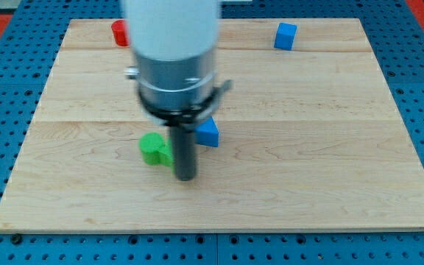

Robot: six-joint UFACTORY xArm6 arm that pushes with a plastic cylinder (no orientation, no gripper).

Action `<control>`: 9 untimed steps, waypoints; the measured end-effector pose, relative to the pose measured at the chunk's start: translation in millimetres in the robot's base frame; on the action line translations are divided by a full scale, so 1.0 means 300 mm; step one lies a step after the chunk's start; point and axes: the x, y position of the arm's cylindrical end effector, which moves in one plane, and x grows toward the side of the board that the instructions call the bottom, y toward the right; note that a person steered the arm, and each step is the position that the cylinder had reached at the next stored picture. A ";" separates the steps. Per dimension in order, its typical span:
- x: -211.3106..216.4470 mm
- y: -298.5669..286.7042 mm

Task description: Adjust the yellow heart diagonally top left to the yellow hexagon

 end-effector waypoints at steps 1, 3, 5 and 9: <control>-0.018 0.106; -0.044 0.380; -0.553 0.353; -1.085 0.095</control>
